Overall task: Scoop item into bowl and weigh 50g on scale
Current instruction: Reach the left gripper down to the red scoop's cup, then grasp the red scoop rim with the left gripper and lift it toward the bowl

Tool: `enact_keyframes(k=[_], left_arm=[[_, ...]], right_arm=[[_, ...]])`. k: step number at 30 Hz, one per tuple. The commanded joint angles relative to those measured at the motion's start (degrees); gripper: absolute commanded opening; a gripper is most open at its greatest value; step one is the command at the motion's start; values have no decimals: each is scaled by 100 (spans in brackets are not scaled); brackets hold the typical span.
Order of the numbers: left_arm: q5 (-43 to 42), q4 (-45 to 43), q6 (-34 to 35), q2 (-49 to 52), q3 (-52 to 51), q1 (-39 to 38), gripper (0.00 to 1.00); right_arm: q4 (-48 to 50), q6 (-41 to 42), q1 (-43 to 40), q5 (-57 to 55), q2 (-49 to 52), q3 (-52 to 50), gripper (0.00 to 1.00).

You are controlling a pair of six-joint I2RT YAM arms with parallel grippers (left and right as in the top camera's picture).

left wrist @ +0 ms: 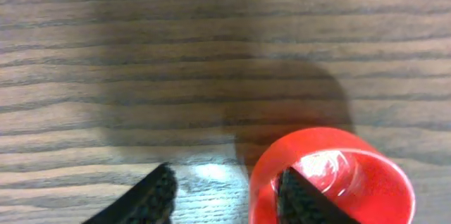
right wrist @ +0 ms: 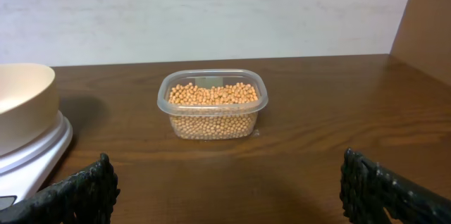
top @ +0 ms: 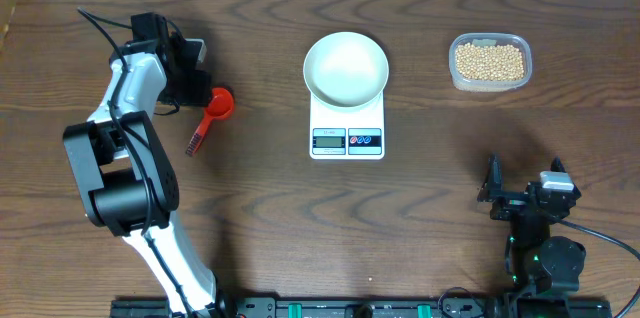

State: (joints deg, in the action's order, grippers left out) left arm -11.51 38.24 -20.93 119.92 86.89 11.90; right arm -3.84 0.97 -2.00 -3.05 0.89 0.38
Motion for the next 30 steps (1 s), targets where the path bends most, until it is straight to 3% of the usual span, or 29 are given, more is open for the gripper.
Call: enact_keyframes(k=[1,11,25,30], left_arm=[[-166,-24,-24,33,63,2,41],[-332,-260,-22,33,-179,-13,34],[-330,-299,282,66,-236,-20,34],[-328,-302,367,131,-236,-46,27]], right_arm=[[-22,-42,17,-46,-20,-7,99],[-22,-42,17,-46,-20,-7,99],[-22,-42,17,-46,-20,-7,99],[-22,-42,17,-46,-20,-7,99]])
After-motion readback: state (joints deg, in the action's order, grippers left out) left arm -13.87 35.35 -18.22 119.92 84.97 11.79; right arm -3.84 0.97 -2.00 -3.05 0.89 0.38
